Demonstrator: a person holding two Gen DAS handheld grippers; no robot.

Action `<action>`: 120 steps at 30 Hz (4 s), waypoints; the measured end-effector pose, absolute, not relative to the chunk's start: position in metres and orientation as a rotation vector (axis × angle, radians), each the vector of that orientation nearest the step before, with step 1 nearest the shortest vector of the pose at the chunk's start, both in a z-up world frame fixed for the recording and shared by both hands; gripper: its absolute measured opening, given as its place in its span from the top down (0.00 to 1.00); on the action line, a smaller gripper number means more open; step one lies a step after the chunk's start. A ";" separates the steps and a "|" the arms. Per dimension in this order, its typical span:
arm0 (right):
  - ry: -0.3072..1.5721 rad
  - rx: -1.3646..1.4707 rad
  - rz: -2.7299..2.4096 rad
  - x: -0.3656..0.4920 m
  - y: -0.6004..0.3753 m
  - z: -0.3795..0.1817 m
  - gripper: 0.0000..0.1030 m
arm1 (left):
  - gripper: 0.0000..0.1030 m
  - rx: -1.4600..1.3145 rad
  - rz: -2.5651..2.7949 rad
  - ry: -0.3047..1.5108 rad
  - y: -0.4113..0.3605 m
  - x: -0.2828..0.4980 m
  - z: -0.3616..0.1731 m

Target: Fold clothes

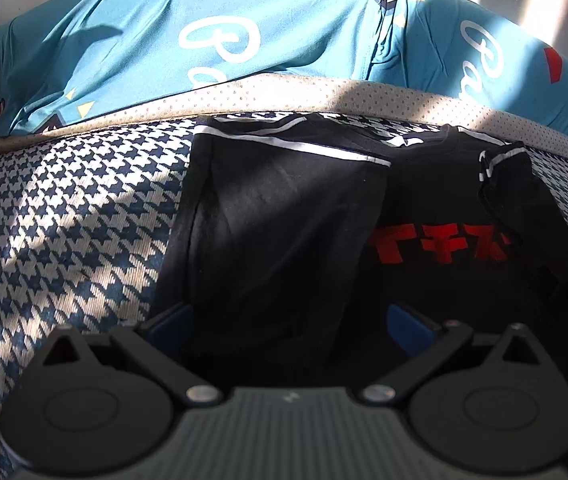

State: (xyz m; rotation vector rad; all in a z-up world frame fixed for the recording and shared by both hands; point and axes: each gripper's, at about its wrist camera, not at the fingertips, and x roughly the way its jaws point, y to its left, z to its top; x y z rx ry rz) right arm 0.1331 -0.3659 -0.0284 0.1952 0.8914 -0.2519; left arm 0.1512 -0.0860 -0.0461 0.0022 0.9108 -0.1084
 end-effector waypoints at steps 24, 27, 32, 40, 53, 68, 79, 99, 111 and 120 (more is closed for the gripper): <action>0.760 0.431 -0.171 0.147 -0.387 -0.005 0.51 | 0.00 -0.059 -0.044 0.915 -0.069 0.153 -0.038; 0.795 0.423 -0.209 0.153 -0.388 -0.016 0.51 | 0.00 -0.057 -0.048 0.920 -0.069 0.152 -0.038; 0.799 0.418 -0.232 0.155 -0.389 -0.024 0.65 | 0.00 -0.069 -0.046 0.933 -0.066 0.152 -0.039; 0.771 0.349 -0.177 0.156 -0.376 -0.028 0.89 | 0.00 -0.077 -0.045 0.946 -0.063 0.152 -0.040; 0.656 0.167 -0.025 0.148 -0.331 0.005 0.93 | 0.00 -0.073 -0.034 0.953 -0.062 0.154 -0.042; 0.758 0.493 -0.109 0.156 -0.388 -0.020 0.91 | 0.00 -0.075 -0.039 0.960 -0.061 0.154 -0.043; 0.715 0.587 -0.072 0.159 -0.401 -0.026 0.70 | 0.00 -0.077 -0.040 0.963 -0.061 0.155 -0.044; 0.569 0.291 -0.094 0.157 -0.320 0.014 0.90 | 0.00 -0.102 -0.023 0.965 -0.037 0.145 -0.035; 0.436 0.080 0.072 0.155 -0.220 0.047 0.90 | 0.00 -0.197 0.018 0.962 0.001 0.143 -0.026; 0.448 0.026 0.274 0.157 -0.137 0.025 0.91 | 0.00 -0.259 0.101 0.976 0.043 0.140 -0.029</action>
